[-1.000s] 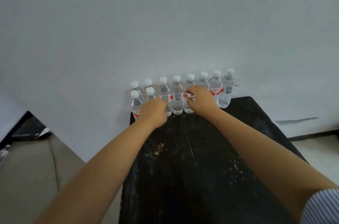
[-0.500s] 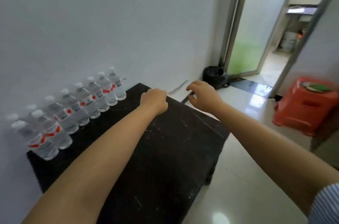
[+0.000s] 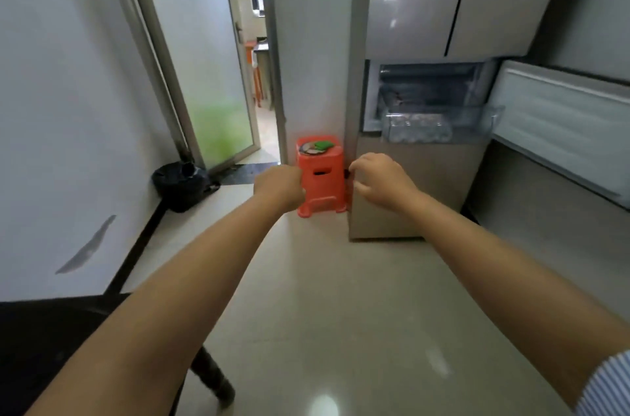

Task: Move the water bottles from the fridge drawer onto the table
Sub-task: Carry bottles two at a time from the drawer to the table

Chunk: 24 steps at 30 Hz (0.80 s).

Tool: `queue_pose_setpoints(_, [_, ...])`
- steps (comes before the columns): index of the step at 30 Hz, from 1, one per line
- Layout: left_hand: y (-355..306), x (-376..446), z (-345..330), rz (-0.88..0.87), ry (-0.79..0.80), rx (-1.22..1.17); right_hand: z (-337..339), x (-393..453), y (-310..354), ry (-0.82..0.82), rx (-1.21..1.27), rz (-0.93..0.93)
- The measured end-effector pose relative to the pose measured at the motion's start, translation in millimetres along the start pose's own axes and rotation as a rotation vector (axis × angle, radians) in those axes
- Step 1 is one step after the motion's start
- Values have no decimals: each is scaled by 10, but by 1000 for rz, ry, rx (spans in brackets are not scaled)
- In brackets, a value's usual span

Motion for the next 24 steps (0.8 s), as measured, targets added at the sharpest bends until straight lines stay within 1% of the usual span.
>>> queue_pose_setpoints(5, [-1156, 595, -51, -59, -16, -71, 443, -115, -1219, -41, 1, -91])
queue_pose_setpoints(8, [-1649, 888, -92, -84, -2, -76, 551, -116, -1841, -30, 4, -154])
queue_pose_setpoints(12, [-2218, 1426, -95, -162, -53, -71, 661, 64, -2664, -54, 47, -295])
queue_pose_setpoints(17, [-2771, 2204, -93, -212, -62, -2, 634, 538, -3502, -74, 58, -367])
queue_pose_setpoints(24, [-3422, 3653, -32, -259, -20, 83, 676, 1678, -4580, -64, 17, -388])
Point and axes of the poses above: each hand's wrist, its own x-axis towards the middle knuckle, its own z-axis out of the back of the hand, y = z × x, the point moved 5 cm from there along x, towards the middle knuckle, and after that the axes turned 8 degrees about z, right-handed, at the moved point
